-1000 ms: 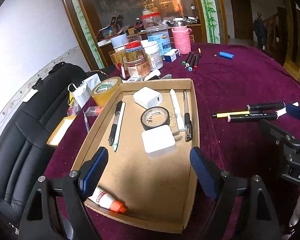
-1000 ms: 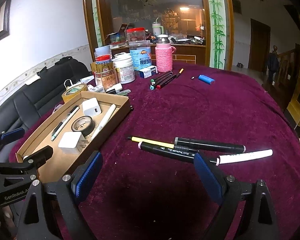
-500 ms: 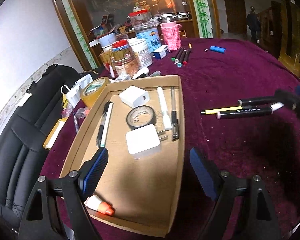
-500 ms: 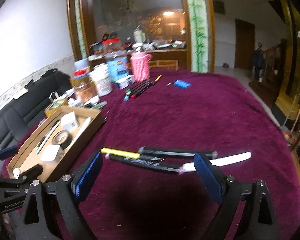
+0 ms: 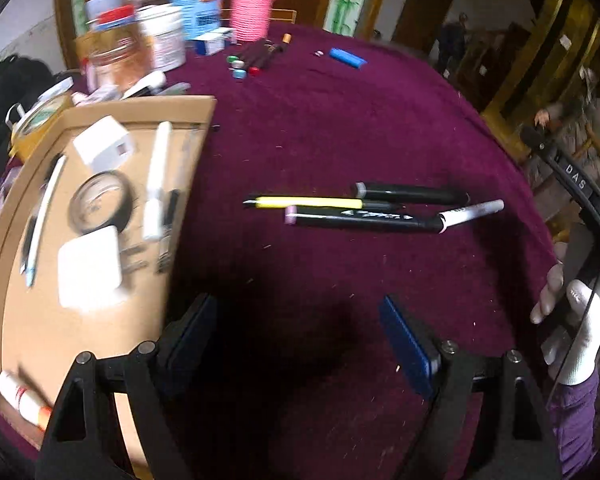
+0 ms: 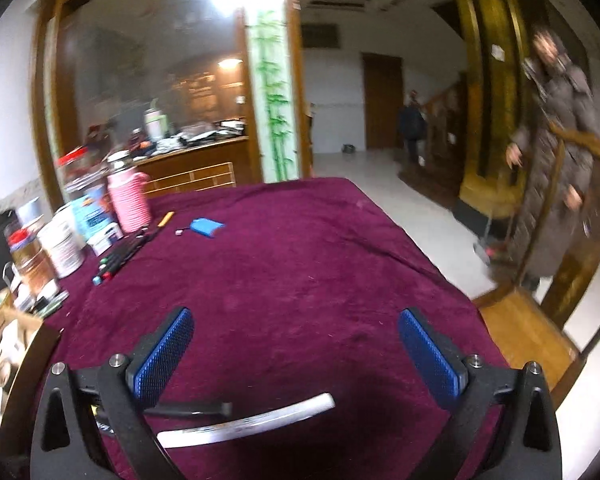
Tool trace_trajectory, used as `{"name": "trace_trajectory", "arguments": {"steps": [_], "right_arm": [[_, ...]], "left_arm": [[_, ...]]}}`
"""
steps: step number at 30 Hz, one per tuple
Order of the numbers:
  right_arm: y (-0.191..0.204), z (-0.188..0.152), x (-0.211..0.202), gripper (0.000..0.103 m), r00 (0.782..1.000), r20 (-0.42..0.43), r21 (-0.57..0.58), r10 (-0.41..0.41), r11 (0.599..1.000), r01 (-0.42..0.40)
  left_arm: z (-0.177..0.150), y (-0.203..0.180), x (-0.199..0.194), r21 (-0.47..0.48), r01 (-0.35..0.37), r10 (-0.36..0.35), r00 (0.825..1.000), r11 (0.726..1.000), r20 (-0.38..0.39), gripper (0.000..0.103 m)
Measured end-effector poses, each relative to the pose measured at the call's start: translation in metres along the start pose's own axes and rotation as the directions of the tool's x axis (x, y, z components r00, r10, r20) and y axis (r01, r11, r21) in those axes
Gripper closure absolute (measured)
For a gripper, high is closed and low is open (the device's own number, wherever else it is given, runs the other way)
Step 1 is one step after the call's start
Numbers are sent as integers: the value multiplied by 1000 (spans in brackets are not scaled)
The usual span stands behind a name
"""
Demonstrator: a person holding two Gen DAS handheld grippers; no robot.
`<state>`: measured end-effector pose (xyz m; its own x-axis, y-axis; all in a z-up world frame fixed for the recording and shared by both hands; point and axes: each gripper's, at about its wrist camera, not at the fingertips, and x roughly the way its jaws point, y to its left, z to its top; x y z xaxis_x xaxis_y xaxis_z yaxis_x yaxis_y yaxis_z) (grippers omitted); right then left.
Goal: Organize rigid objects
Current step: 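Grasp the black marker with the left gripper while the right moves to the white paint marker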
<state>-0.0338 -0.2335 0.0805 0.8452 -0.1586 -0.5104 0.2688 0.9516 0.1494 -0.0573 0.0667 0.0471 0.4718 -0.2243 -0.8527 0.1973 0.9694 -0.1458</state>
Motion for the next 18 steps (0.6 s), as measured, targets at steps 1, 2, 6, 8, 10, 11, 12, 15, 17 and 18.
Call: {"name": "trace_trajectory", "arguments": {"steps": [1, 2, 6, 8, 10, 11, 12, 15, 17, 18], "right_arm": [[-5, 0, 2, 1, 1000, -17, 20, 17, 1000, -16], [-8, 1, 4, 1, 999, -25, 39, 34, 999, -33], [-13, 0, 2, 1, 999, -23, 64, 47, 997, -46], [-10, 0, 2, 1, 999, -24, 49, 44, 998, -43], [-7, -1, 4, 0, 998, -34, 36, 50, 998, -49], [-7, -2, 4, 1, 998, -38, 33, 55, 998, -54], [-6, -2, 4, 1, 997, -41, 30, 60, 998, -58], [-3, -3, 5, 1, 997, -47, 26, 66, 998, -64], [-3, -4, 7, 1, 995, -63, 28, 76, 997, -74], [-3, -4, 9, 1, 994, -73, 29, 81, 996, -80]], "left_arm": [[5, -9, 5, 27, -13, 13, 1000, 1000, 4, 20], [9, -14, 8, 44, -23, 23, 1000, 999, 8, 20], [41, -32, 29, 134, -108, 100, 993, 985, 60, 20], [58, -35, 45, 147, -114, 105, 992, 983, 68, 20], [73, -35, 66, 145, -115, 110, 993, 983, 43, 20], [75, -35, 73, 151, -118, 116, 993, 981, 22, 20], [77, -35, 81, 157, -113, 115, 993, 981, -3, 20], [75, -31, 80, 114, -33, 39, 998, 993, -46, 20], [66, -33, 78, 108, 53, -43, 995, 993, -90, 19], [60, -38, 77, 136, 52, -38, 994, 989, -102, 19]]}}
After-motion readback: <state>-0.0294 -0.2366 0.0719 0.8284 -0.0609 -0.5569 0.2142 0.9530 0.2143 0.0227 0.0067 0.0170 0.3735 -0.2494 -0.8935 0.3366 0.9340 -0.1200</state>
